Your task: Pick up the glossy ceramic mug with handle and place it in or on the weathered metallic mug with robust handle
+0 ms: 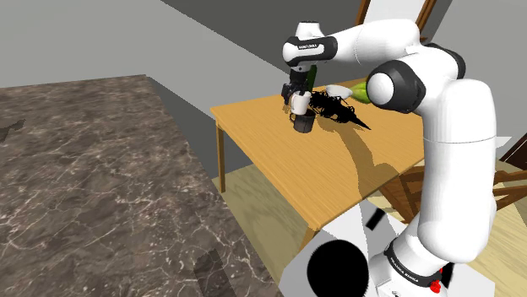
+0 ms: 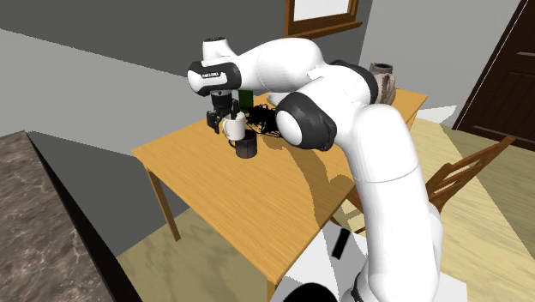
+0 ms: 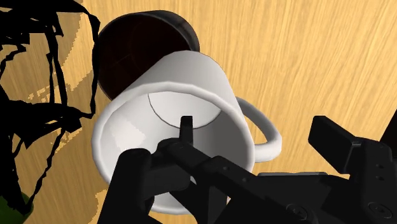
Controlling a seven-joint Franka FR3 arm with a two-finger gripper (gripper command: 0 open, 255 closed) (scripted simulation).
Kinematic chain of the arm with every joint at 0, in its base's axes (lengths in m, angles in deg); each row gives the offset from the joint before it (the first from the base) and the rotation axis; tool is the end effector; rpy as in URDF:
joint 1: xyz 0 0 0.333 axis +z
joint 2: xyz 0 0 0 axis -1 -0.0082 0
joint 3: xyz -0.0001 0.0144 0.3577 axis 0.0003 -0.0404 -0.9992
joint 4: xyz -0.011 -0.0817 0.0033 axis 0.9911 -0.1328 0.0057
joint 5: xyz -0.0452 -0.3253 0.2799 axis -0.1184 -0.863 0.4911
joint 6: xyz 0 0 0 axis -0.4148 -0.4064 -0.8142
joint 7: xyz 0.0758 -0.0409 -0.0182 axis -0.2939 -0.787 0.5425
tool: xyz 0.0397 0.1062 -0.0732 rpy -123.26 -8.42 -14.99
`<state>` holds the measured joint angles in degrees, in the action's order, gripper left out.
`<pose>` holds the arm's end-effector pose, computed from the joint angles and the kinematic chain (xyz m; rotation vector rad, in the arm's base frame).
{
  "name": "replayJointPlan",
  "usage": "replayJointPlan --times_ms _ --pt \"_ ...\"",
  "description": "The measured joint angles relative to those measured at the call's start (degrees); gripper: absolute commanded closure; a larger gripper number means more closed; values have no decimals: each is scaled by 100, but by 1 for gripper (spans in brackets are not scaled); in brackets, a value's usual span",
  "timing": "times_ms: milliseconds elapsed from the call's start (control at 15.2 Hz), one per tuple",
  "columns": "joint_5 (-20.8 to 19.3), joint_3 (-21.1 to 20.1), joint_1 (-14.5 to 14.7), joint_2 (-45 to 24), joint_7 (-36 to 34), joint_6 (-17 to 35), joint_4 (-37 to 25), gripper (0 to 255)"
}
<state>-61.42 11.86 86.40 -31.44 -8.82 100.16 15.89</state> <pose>0.7298 -0.2437 0.4420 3.0619 -0.1931 0.1131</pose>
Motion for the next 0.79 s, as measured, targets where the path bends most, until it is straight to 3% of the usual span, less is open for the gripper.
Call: replayJointPlan --times_ms 396,792 --pt "-46 26 -7 127 -28 -547 -435 0" --pt "-54 27 -1 141 -43 -641 -509 0"
